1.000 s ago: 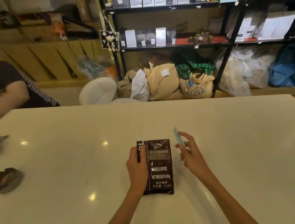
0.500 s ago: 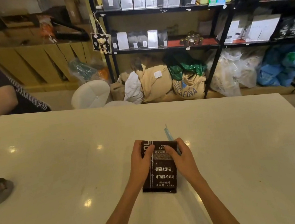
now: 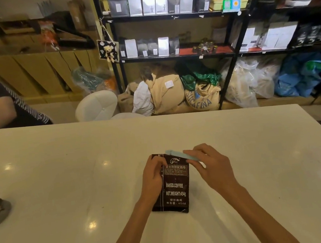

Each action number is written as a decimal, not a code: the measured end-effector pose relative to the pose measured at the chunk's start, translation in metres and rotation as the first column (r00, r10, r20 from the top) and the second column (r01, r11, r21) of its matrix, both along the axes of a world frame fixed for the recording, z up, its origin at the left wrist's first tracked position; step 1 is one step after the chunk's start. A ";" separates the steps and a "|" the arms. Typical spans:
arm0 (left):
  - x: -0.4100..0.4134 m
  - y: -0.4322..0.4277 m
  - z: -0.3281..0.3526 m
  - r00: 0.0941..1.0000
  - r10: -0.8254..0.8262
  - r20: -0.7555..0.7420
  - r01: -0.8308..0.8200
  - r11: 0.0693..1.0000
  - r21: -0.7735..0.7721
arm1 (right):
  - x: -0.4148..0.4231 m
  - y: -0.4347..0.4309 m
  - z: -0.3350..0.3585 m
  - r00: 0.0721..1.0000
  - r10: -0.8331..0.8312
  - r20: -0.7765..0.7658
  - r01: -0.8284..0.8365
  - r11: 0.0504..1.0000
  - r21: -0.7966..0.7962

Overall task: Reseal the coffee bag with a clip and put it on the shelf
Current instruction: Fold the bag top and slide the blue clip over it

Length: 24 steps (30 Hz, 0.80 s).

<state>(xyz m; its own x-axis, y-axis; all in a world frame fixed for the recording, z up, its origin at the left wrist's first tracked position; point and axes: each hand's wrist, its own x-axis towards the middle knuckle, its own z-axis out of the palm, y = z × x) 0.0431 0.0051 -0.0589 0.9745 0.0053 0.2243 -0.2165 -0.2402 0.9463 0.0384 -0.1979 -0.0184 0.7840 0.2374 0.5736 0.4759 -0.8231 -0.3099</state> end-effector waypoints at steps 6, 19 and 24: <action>-0.003 0.000 0.007 0.996 -0.080 -0.045 0.069 0.975 -0.211 | 0.004 0.008 -0.013 0.999 0.040 0.024 -0.041 0.999 0.032; -0.002 -0.006 0.008 0.997 0.021 -0.075 -0.022 1.000 -0.007 | -0.009 0.004 -0.012 0.976 0.096 -0.196 -0.041 0.962 0.269; -0.004 -0.010 0.012 0.994 0.017 -0.106 -0.021 0.999 -0.029 | -0.020 0.011 -0.020 0.961 0.167 -0.222 -0.044 0.881 0.472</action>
